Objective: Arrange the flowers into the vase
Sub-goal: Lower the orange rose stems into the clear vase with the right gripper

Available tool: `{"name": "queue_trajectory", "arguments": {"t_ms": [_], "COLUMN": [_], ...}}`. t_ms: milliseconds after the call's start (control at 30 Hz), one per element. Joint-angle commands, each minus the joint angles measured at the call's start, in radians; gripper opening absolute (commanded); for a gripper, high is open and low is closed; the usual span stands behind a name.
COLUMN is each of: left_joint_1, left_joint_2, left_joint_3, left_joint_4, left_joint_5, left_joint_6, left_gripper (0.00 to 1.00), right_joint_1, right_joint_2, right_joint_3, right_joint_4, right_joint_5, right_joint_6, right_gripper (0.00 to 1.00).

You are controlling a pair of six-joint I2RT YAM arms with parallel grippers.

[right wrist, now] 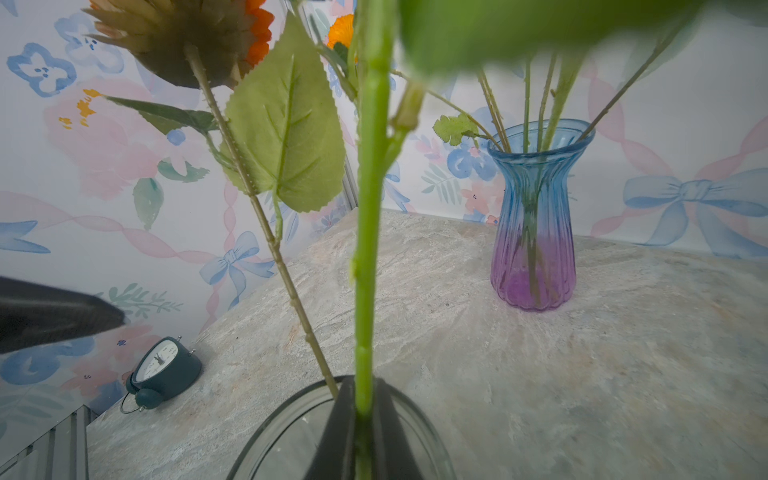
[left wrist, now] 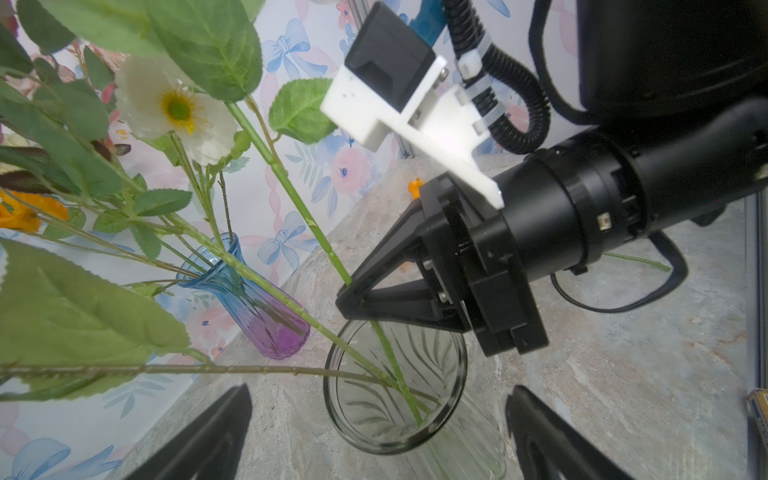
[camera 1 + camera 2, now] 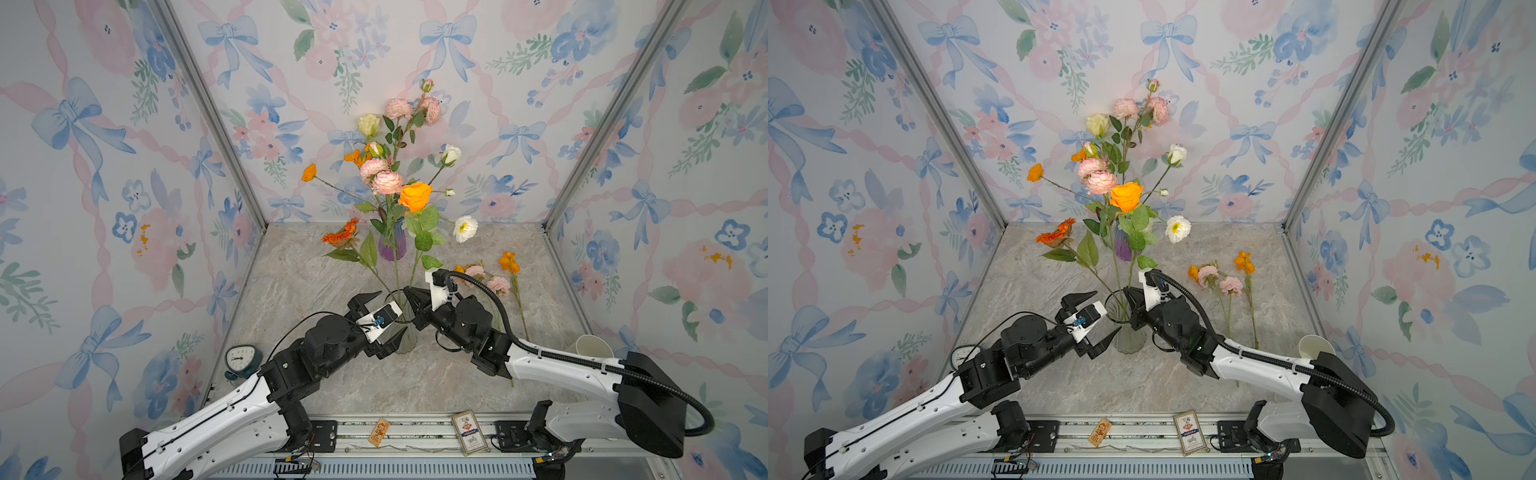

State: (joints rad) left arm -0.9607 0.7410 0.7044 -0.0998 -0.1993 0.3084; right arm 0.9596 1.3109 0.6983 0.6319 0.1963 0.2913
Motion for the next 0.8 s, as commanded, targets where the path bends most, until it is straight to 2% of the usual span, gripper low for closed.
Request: {"name": "queue_trajectory", "arguments": {"t_ms": [0, 300, 433, 767], "left_joint_1": [0.008, 0.008, 0.007, 0.006], "left_joint_2": [0.0, 0.002, 0.004, 0.051], "left_joint_3": [-0.005, -0.005, -0.006, 0.041], "left_joint_4": [0.014, 0.014, 0.015, 0.041], "left_joint_5": [0.016, 0.024, 0.031, 0.195], "left_joint_6": [-0.017, -0.017, -0.015, 0.033], "left_gripper": [0.98, 0.98, 0.98, 0.97], "right_joint_1": [0.016, 0.018, 0.022, 0.034], "right_joint_2": [-0.042, -0.087, -0.139, -0.388], "right_joint_3": [-0.02, -0.032, -0.034, -0.039], "right_joint_4": [0.011, -0.017, -0.081, -0.508], "right_joint_5": [0.023, 0.031, 0.042, 0.075], "right_joint_6": [0.005, -0.006, -0.011, -0.006], "right_gripper": [0.15, 0.32, 0.51, 0.72]}}
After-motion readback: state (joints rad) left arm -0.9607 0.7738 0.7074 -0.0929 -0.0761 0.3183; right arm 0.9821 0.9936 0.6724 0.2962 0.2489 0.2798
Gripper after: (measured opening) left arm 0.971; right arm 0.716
